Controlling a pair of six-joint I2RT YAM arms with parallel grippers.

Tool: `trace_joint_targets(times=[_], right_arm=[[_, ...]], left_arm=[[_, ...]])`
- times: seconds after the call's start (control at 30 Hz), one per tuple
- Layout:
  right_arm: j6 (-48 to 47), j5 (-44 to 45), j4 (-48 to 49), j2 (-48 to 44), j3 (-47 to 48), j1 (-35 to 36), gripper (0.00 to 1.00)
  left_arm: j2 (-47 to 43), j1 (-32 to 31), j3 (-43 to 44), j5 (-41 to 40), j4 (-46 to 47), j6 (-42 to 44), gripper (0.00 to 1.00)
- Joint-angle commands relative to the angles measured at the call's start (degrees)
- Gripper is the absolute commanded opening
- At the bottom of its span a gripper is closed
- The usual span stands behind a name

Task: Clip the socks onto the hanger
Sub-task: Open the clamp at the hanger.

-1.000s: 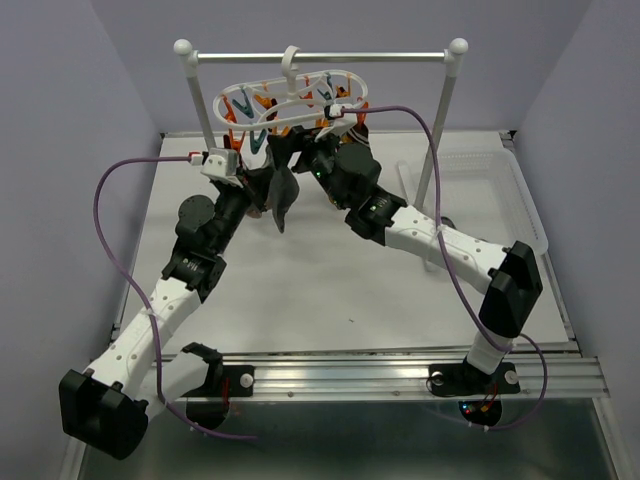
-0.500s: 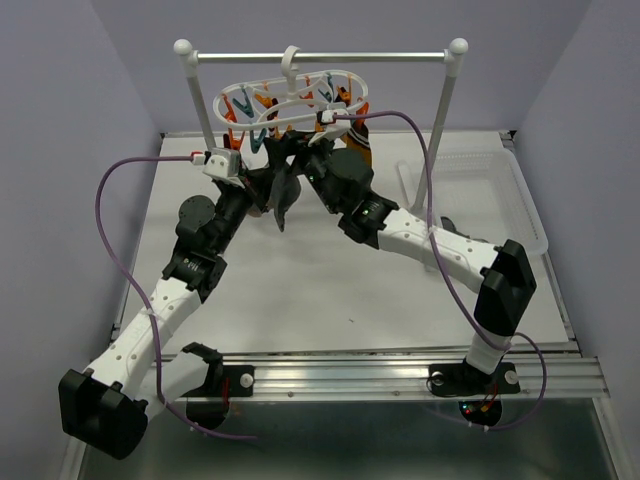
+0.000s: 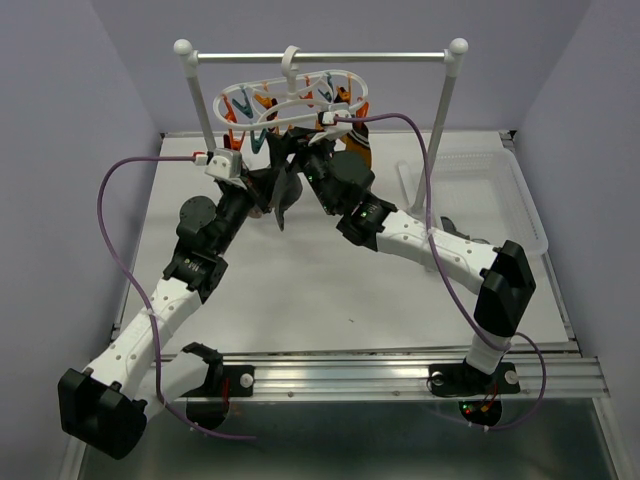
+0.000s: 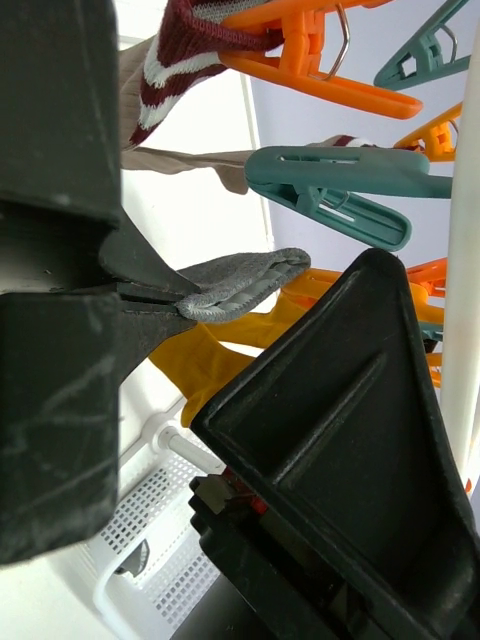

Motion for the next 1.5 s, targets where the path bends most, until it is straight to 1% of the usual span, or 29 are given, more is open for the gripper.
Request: trace_joint_targets(times=[0.0, 0.27, 0.4, 0.57, 0.63, 0.73, 0.83, 0.9, 1.07, 1.2, 1.27, 1.33, 1.4, 1.47], right_arm=[[-1.0, 2.6, 5.0, -0.7, 2.1, 0.8, 0.68], [-1.6, 3.3, 6.4, -0.3, 2.4, 0.8, 0.68], [-2.2, 4.0, 6.8, -0.1, 2.4, 1.3, 0.64], [-2.6, 4.8, 6.9, 0.2, 2.7, 1.3, 0.57], [-2.7, 5.1, 7.3, 0.2, 2.6, 1.3, 0.56], [-3.1, 5.4, 7.3, 0.3, 2.9, 1.3, 0.52], [-3.4, 5.8, 7.4, 0.4, 3.2, 1.9, 0.45], [-3.5, 5.8, 7.4, 0.4, 3.0, 1.9, 0.38], [-3.9, 5.9, 7.7, 0.3, 2.7, 1.9, 0.27], [-4.2, 6.1, 7.7, 0.0, 2.5, 1.9, 0.25], [-4.5, 5.9, 7.7, -0.2, 2.3, 1.9, 0.21], [-4.8, 5.9, 7.7, -0.4, 2.1, 1.9, 0.20], [-5.4, 5.8, 7.7, -0.5, 1.9, 1.9, 0.12], [-5.8, 5.8, 7.7, -0.8, 1.8, 1.9, 0.11]], left_arm=[[-0.6, -0.5, 2.9, 0.9, 4.2, 1.1, 0.00], [-0.7, -0.8, 2.9, 0.9, 4.2, 1.4, 0.00], [-1.0, -1.0, 2.7, 0.8, 4.3, 1.5, 0.00], [-1.0, -1.1, 2.7, 0.7, 4.3, 1.9, 0.00], [-1.1, -1.1, 2.7, 0.7, 4.4, 1.9, 0.00], [-1.1, -1.1, 2.6, 0.8, 4.3, 2.0, 0.00], [-1.1, -1.2, 2.7, 0.8, 4.3, 2.1, 0.00], [-1.2, -1.1, 2.7, 0.8, 4.3, 2.2, 0.00], [-1.4, -1.1, 2.5, 0.7, 4.3, 2.3, 0.00], [-1.6, -1.2, 2.5, 1.0, 4.4, 2.5, 0.00], [-1.7, -1.2, 2.4, 1.0, 4.3, 2.6, 0.00], [-2.0, -1.2, 2.2, 0.9, 4.3, 2.7, 0.00], [-2.3, -1.2, 1.9, 0.7, 4.3, 2.7, 0.00], [-2.7, -1.2, 1.5, 0.3, 4.3, 2.7, 0.00]])
